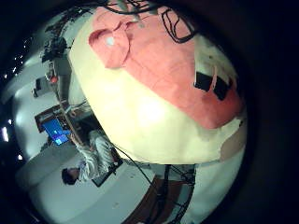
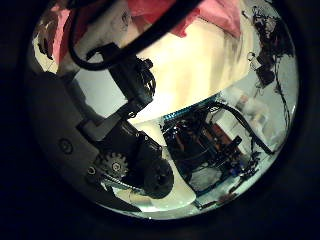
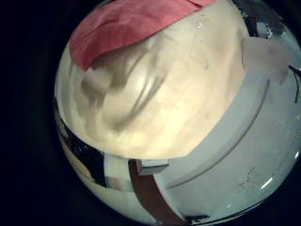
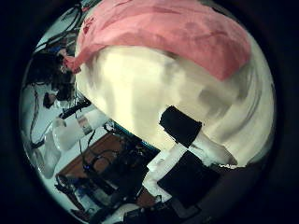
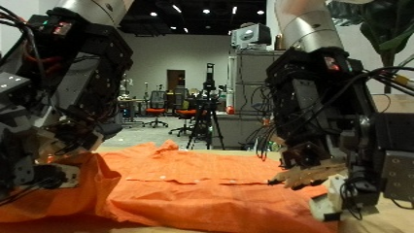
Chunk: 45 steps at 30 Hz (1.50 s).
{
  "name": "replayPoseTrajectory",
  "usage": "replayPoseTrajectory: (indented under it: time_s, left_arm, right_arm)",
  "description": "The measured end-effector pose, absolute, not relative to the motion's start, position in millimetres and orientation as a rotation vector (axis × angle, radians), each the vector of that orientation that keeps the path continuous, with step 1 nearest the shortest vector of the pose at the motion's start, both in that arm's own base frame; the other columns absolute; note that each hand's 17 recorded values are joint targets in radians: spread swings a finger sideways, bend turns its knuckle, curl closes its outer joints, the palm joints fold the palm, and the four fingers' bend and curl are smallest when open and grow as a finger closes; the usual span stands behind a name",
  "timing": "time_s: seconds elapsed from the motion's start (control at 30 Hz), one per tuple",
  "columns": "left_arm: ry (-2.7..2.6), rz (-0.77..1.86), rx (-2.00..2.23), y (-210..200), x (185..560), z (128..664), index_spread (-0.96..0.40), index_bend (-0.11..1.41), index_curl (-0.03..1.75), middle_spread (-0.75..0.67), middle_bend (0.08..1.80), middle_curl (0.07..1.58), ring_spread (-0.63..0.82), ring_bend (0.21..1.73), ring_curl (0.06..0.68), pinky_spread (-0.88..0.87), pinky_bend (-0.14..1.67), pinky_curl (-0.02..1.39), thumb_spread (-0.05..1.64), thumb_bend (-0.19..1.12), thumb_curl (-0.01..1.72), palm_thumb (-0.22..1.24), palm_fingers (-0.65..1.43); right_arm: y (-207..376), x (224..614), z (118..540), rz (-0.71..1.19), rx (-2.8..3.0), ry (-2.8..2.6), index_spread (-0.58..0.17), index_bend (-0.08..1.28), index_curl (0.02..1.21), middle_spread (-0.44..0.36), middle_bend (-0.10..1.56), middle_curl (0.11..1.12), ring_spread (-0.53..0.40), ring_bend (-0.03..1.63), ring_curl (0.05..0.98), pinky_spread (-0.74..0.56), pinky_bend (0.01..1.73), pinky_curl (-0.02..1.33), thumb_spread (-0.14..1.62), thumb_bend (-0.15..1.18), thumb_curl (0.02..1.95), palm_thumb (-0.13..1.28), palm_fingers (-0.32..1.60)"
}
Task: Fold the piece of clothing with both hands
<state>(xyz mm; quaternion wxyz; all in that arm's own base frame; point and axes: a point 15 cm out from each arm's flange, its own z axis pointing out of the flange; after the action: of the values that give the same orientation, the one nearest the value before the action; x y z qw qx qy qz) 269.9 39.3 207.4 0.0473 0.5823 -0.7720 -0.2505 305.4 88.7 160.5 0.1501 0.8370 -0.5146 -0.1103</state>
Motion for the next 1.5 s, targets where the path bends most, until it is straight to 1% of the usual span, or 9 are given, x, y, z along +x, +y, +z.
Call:
replayPoseTrajectory:
  time_s: [0.17,0.37,0.47,0.57,0.63,0.77,0.9,1.17,1.5]
  left_arm:
    - [-2.353,-0.769,1.775,39.9,269.3,209.1,-0.64,0.41,0.92,-0.46,1.04,0.67,-0.53,0.99,0.466,-0.76,0.81,0.51,1.31,-0.01,0.30,0.68,1.12]
    - [-2.355,-0.765,1.778,40.5,270.0,214.4,-0.65,0.40,0.94,-0.46,1.04,0.66,-0.53,0.99,0.467,-0.76,0.80,0.52,1.31,-0.01,0.30,0.69,1.13]
    - [-2.354,-0.768,1.780,41.1,270.2,216.6,-0.65,0.39,0.95,-0.46,1.04,0.66,-0.53,0.99,0.468,-0.76,0.80,0.52,1.31,-0.01,0.30,0.69,1.12]
    - [-2.357,-0.765,1.778,41.4,271.3,219.6,-0.66,0.38,0.96,-0.46,1.04,0.66,-0.53,0.99,0.468,-0.76,0.80,0.52,1.31,-0.01,0.30,0.69,1.12]
    - [-2.358,-0.764,1.775,42.3,271.0,220.6,-0.66,0.37,0.96,-0.46,1.04,0.66,-0.53,0.99,0.469,-0.76,0.80,0.52,1.31,-0.01,0.31,0.70,1.13]
    - [-2.366,-0.762,1.760,42.5,270.9,222.6,-0.67,0.37,0.97,-0.45,1.04,0.66,-0.53,0.99,0.469,-0.76,0.80,0.52,1.32,-0.01,0.31,0.70,1.13]
    - [-2.382,-0.752,1.745,42.1,270.7,227.5,-0.67,0.36,0.98,-0.45,1.04,0.66,-0.53,0.98,0.469,-0.76,0.80,0.52,1.31,-0.01,0.31,0.70,1.13]
    - [-2.380,-0.787,1.642,46.9,251.3,247.7,-0.68,0.35,0.99,-0.45,1.04,0.65,-0.54,0.99,0.471,-0.77,0.80,0.52,1.31,-0.01,0.32,0.70,1.13]
    - [-2.382,-0.806,1.472,52.4,214.5,284.6,-0.69,0.35,1.00,-0.44,1.04,0.65,-0.54,0.98,0.473,-0.77,0.79,0.53,1.31,-0.01,0.32,0.70,1.13]
  right_arm:
    - [80.1,313.3,147.1,-0.222,2.355,-1.460,-0.177,0.18,0.30,0.001,0.38,0.40,-0.005,0.46,0.292,0.03,0.29,0.28,1.08,-0.01,0.32,0.61,0.38]
    - [76.1,320.9,133.5,-0.107,2.311,-1.416,-0.225,0.20,0.33,-0.069,0.41,0.42,-0.078,0.49,0.289,-0.04,0.29,0.27,1.04,0.00,0.39,0.75,0.49]
    - [77.4,320.6,129.3,-0.110,2.305,-1.406,-0.267,0.18,0.33,-0.123,0.44,0.44,-0.156,0.57,0.306,-0.17,0.37,0.27,1.02,0.00,0.41,0.81,0.67]
    - [79.6,323.9,128.8,-0.098,2.309,-1.390,-0.323,0.18,0.34,-0.178,0.44,0.46,-0.252,0.67,0.345,-0.38,0.51,0.30,0.98,0.00,0.44,0.88,0.83]
    - [80.9,326.7,130.3,-0.090,2.313,-1.390,-0.370,0.20,0.35,-0.212,0.46,0.48,-0.302,0.74,0.367,-0.49,0.62,0.32,0.97,0.01,0.48,0.94,1.06]
    - [82.0,331.4,135.9,-0.070,2.327,-1.412,-0.409,0.27,0.42,-0.243,0.50,0.52,-0.336,0.83,0.427,-0.60,0.76,0.38,1.00,0.12,0.57,1.12,1.20]
    - [81.9,339.1,145.7,-0.036,2.354,-1.444,-0.415,0.39,0.48,-0.255,0.58,0.56,-0.335,0.88,0.452,-0.63,0.85,0.41,1.02,0.22,0.68,1.22,1.27]
    - [82.8,337.9,176.3,0.022,2.396,-1.463,-0.342,0.74,0.63,-0.211,0.75,0.62,-0.290,0.98,0.489,-0.61,0.90,0.43,0.98,0.29,0.88,1.19,1.35]
    - [59.1,292.1,231.3,0.028,2.365,-1.479,-0.290,0.87,0.68,-0.164,0.93,0.64,-0.259,1.09,0.511,-0.56,0.98,0.47,0.91,0.37,1.18,1.10,1.31]
